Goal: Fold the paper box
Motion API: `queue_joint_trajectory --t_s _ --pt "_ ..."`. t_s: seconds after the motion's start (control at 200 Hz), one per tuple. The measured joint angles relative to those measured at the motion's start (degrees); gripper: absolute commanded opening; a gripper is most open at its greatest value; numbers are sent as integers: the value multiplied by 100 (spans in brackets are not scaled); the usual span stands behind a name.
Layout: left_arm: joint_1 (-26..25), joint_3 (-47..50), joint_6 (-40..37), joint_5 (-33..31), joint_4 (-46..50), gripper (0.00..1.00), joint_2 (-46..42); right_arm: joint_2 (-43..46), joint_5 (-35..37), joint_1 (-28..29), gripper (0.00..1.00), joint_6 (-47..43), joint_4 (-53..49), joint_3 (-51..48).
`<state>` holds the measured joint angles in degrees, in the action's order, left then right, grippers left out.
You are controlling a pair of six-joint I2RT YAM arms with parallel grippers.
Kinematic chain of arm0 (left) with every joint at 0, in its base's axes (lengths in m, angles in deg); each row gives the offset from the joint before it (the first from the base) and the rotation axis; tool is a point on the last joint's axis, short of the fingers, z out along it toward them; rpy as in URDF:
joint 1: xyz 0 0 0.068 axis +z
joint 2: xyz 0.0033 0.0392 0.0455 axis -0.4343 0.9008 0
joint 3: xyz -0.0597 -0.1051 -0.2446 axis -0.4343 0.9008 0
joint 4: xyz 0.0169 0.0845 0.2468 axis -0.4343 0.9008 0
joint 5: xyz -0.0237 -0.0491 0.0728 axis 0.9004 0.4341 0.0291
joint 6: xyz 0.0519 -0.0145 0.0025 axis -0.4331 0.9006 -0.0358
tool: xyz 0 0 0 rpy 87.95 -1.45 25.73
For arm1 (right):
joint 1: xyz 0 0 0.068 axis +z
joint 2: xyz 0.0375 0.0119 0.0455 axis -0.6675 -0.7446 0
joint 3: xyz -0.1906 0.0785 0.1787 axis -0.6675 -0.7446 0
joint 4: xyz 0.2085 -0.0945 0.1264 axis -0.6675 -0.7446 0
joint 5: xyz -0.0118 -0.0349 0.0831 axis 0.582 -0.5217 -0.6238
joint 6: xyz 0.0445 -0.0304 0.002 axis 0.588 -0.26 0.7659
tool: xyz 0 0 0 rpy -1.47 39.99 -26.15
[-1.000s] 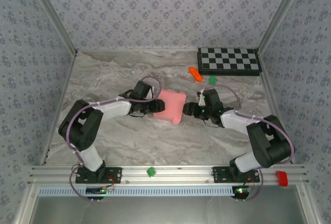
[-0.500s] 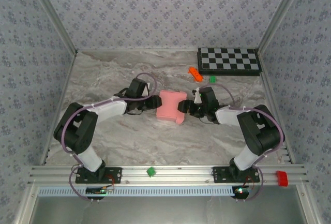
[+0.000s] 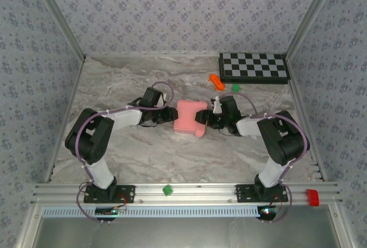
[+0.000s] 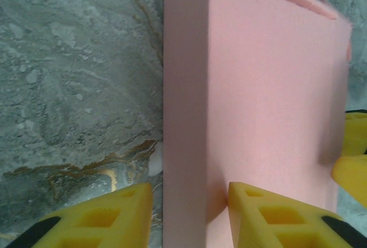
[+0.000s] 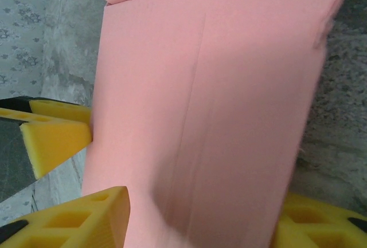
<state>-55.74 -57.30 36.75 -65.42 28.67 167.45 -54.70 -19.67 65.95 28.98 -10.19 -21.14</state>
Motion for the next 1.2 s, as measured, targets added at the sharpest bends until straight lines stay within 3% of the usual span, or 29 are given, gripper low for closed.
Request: queue_joint_trajectory --t_s 0.315,1.204 --pt "0 -33 22 131 -203 26 116 -52 -195 -9 47 44 289 0" --pt "37 284 664 474 -1357 35 361 831 -210 140 47 -81 -87 356"
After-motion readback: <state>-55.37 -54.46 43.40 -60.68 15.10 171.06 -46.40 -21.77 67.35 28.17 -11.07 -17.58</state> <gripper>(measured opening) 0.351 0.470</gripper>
